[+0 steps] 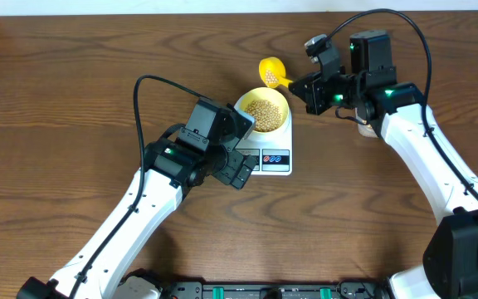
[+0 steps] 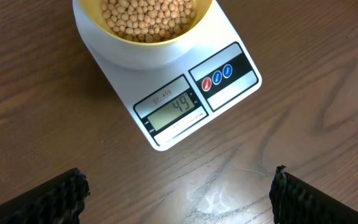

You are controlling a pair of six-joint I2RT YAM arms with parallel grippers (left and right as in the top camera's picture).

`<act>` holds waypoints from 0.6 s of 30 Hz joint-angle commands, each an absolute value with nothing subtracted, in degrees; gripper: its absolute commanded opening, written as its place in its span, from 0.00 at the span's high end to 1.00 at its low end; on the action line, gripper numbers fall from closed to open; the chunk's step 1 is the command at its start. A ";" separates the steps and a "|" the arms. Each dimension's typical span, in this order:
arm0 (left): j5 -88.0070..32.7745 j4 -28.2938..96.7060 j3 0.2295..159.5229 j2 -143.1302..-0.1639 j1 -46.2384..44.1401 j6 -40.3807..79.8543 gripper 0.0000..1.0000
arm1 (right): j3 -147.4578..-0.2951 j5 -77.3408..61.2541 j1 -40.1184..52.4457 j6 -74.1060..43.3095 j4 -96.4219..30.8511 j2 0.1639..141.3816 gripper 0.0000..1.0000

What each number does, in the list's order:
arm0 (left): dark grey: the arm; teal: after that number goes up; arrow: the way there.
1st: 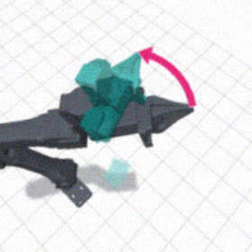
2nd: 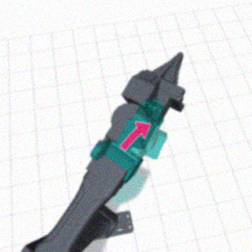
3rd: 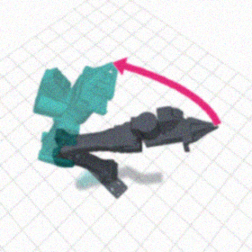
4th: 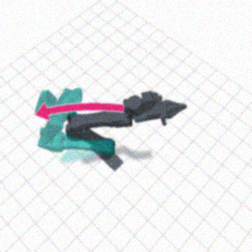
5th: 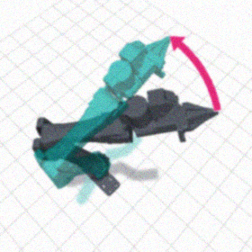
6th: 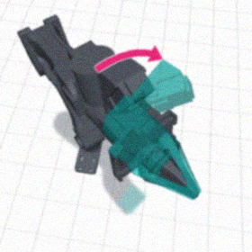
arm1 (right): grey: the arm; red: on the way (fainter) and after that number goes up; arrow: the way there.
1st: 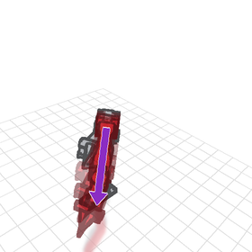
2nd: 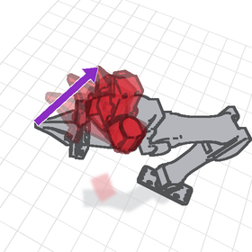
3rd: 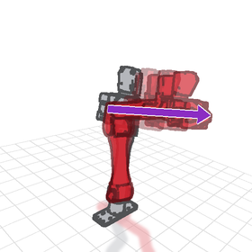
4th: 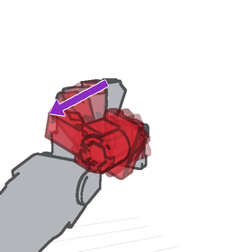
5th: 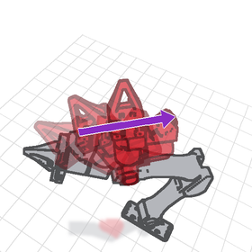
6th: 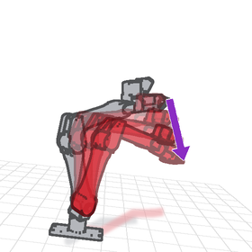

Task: Scoop item into bowl and weigh 50g on scale
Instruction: 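Tilt the scoop with the right gripper to pour soybeans into the bowl, then hold the scoop tilted over the bowl with the right gripper, shaking out beans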

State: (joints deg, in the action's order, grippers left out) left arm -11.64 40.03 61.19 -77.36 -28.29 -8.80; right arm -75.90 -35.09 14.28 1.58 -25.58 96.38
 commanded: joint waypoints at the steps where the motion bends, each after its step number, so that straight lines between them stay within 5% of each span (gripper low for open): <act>1: -11.05 40.03 60.42 -77.49 -28.32 -8.47 0.04 | -75.90 -35.48 15.07 6.94 -26.98 96.68 0.99; 18: -11.05 40.03 60.42 -77.47 -28.32 -8.47 0.04 | -75.88 -35.46 15.09 15.46 -30.61 96.68 0.99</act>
